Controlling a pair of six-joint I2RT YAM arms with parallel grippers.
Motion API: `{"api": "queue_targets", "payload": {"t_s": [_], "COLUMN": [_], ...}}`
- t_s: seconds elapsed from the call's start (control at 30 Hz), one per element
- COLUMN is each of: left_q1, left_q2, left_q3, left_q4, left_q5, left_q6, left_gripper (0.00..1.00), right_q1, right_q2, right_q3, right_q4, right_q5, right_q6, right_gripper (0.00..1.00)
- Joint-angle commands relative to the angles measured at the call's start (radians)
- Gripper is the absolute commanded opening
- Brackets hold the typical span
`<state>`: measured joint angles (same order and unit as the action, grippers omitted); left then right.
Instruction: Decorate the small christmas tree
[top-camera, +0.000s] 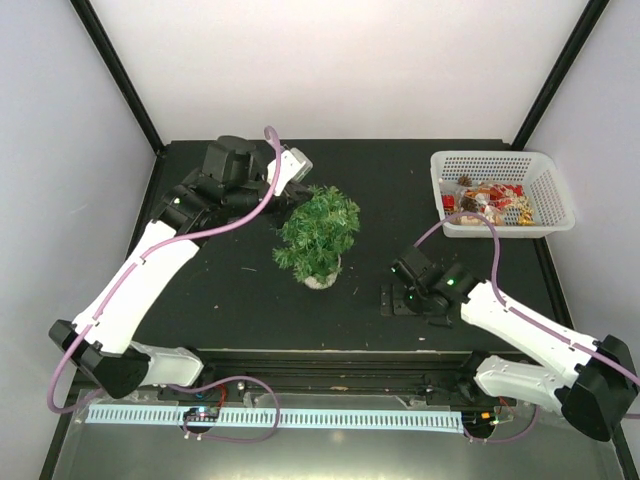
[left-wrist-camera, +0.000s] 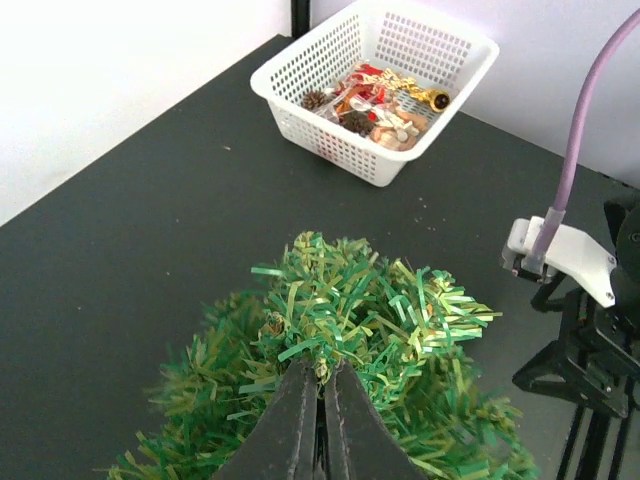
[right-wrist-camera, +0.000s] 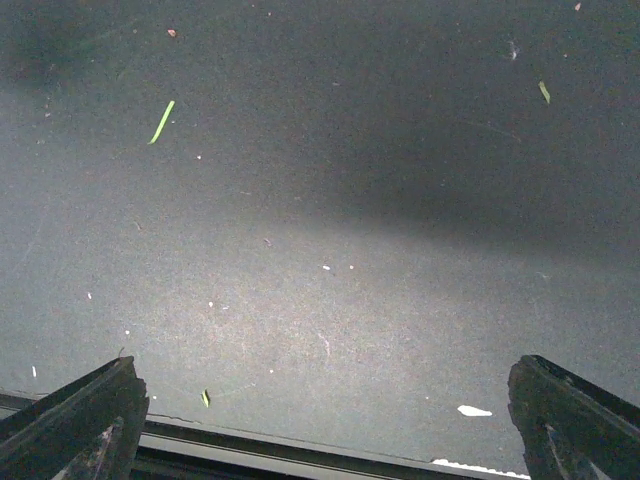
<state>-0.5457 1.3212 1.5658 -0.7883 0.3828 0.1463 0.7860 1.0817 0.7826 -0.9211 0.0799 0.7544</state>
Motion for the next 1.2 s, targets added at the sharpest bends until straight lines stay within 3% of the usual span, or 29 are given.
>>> {"api": "queue_targets", "payload": {"t_s": [0.0, 0.7, 0.87, 1.07, 1.17], "left_q1": [-0.015, -0.023, -0.023, -0.023, -0.023], "left_q2": [-0.058, -0.169, -0.174, -0.170, -0.164], "left_q3": [-0.029, -0.269, -0.265, -0.248, -0.237], "left_q4": [0.060, 0.095, 0.096, 0.100, 0.100], "left_q5": [-0.012, -0.081, -0.109, -0.147, -0.176], "left_q6": [-0.006, -0.007, -0.004, 0.000, 0.002], "left_gripper": [0.02, 0.04, 0.24, 0.35, 0.47], "right_q1": [0.007, 0.008, 0.008, 0.008, 0.008], "right_q2": [-0.027, -0.002, 0.005, 0.022, 0.016], "right_q3": [-0.008, -0.025, -0.012, 0.020, 0.031], "right_q4": [-0.016, 0.011, 0.010, -0.003, -0.005], "right_q5": [0.016, 0.004, 0.008, 0.017, 0.023], "right_q6": [0.014, 0.014, 0.006, -0.001, 0.000], "right_gripper": [0.99, 0.99, 0.99, 0.99, 0.99]}}
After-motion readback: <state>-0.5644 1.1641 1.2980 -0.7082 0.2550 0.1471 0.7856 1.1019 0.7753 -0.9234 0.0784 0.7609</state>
